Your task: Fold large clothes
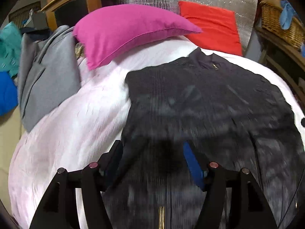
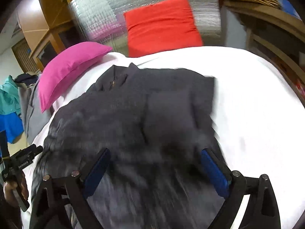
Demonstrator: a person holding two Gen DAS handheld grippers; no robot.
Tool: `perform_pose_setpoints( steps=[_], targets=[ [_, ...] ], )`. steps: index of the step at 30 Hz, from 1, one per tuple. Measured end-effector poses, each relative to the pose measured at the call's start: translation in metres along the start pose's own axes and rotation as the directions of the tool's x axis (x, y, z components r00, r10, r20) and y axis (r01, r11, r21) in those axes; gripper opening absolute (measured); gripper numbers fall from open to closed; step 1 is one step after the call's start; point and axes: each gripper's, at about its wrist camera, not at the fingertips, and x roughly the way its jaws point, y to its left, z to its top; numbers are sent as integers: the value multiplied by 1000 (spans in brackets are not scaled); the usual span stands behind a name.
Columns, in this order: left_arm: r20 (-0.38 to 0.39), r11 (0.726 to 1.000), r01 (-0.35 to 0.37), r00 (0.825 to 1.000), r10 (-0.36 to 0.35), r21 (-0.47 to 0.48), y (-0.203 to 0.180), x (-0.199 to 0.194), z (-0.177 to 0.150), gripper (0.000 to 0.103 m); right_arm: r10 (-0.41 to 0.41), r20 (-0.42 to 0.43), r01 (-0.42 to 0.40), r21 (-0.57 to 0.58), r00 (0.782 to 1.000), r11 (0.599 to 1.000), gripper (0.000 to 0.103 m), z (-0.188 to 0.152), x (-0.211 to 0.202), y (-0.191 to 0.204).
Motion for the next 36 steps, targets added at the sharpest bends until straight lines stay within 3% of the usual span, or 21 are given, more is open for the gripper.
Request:
perform_pose_setpoints(
  steps=[8, 13, 23, 36],
  targets=[
    [-87, 992, -19, 996, 9, -122, 29, -61, -109, 72, 23, -59, -11, 205, 998, 979, 97, -106, -72, -68],
    [-118, 978, -26, 993, 1, -206, 42, -92, -144, 72, 82, -62, -61, 283, 995, 957, 97, -160, -106, -80],
    [-57, 982, -64, 997, 55, -180, 35, -153, -166, 73, 141, -43, -125, 261, 989, 957, 97, -191, -127, -53],
    [-48, 990, -77, 996, 71, -120, 20, -163, -178, 73, 125, -38, -113, 227, 991, 967, 97, -204, -134, -39]
  ],
)
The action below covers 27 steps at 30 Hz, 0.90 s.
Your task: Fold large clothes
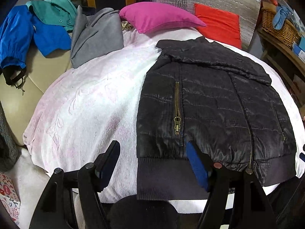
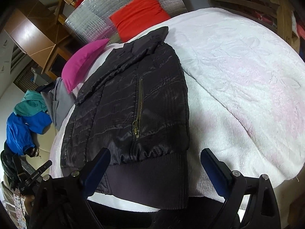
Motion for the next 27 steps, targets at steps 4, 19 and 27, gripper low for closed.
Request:
perform_pose_setpoints(
  steps=[4, 19, 27],
  targets=[
    [-6, 1000, -2, 1000, 1, -11, 2, 3, 0, 73, -4, 2, 4, 6, 1000, 1000, 97, 1, 2, -1],
    [-87, 983, 52, 994, -68, -175, 40, 33, -7, 73, -27, -14, 27, 43, 1000, 999, 97, -2, 4, -16],
    [-123, 961, 123, 980, -158, -249, 51, 46, -14, 73, 39, -35, -35, 103, 999, 994, 97, 0, 13, -28]
  ],
)
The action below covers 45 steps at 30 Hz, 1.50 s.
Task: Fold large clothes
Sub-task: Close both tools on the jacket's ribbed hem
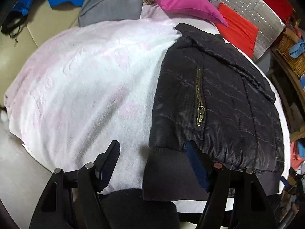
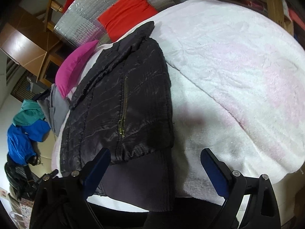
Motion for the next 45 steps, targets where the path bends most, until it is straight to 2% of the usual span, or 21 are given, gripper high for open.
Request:
perform_pose_setpoints(
  steps=[3, 10, 13, 15, 17, 20, 24, 30, 34, 41, 43, 44, 45],
  targets=[
    [-7, 1000, 17, 1000, -17, 9, -1, 2, 0, 73, 21, -12, -21, 9, 1000, 1000, 97, 1, 5, 0],
    [-41, 1000, 7, 999, -6, 20, -2, 12, -2, 73, 88, -50, -86, 38, 995, 996, 96, -2, 18, -1],
    [-46, 999, 5, 999, -4, 33, -3, 15, -3, 73, 90, -66, -88, 34, 994, 996, 94, -4, 23, 0],
    [-54, 999, -3, 999, 5, 43, -5, 18, -3, 73, 99, -69, -97, 35, 993, 995, 90, -6, 25, 0],
    [-62, 999, 0, 998, 2, 44, -5, 22, -4, 73, 116, -78, -113, 36, 990, 993, 72, -6, 26, 1],
    [-74, 999, 12, 997, -8, 47, -7, 27, -4, 73, 84, -93, -82, 20, 992, 996, 56, -7, 27, 1],
    [-85, 998, -6, 996, 11, 57, -9, 33, -6, 73, 89, -114, -84, 46, 990, 995, 55, -5, 30, -6],
    [-77, 998, -17, 997, 22, 60, -11, 37, -6, 73, 63, -121, -67, -28, 991, 997, 56, -7, 32, 6],
    [-67, 998, -22, 997, 26, 67, -12, 36, -9, 73, 53, -120, -57, -30, 991, 998, 47, -7, 28, 4],
    [-83, 997, -27, 996, 33, 70, -13, 41, -8, 73, 32, -158, -40, -48, 987, 998, 48, -8, 38, 4],
    [-78, 996, -25, 996, 32, 83, -16, 42, -8, 66, 25, -169, -36, -61, 985, 997, 47, -7, 40, 4],
    [-73, 996, -20, 997, 26, 91, -18, 42, -8, 50, 22, -172, -33, -61, 985, 998, 43, -6, 41, 4],
    [-75, 995, -8, 997, 15, 99, -19, 42, -9, 39, 13, -176, -25, -66, 984, 997, 39, -6, 41, 4]
  ],
)
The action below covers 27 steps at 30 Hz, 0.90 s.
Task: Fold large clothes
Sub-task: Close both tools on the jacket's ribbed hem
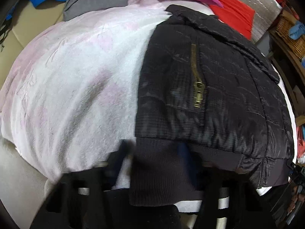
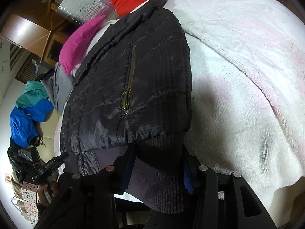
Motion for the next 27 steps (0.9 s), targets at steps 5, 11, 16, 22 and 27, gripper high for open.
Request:
perform_pose_setpoints(
  steps=[5, 11, 16, 22, 27],
  targets=[
    [11, 999, -18, 1000, 17, 32, -7, -4, -2, 12, 6, -20, -7, -10, 1000, 1000, 15, 1, -2, 3],
    [116, 997, 33, 992, -40, 68, -18, -50, 5, 8, 96, 26, -95, -47, 995, 994, 13, 6, -31, 23],
    [167, 996, 47, 984, -60, 81, -12, -76, -10, 8, 132, 34, -130, -69, 991, 989, 13, -7, -48, 26],
    [59, 1000, 10, 998, -12, 28, -3, -38, -9, 13, 153, 11, -153, 42, 988, 987, 18, -10, -32, 0],
    [57, 999, 30, 998, -29, -12, -6, -25, 5, 56, 108, 37, -109, 18, 993, 994, 56, -6, -30, 5]
  ],
)
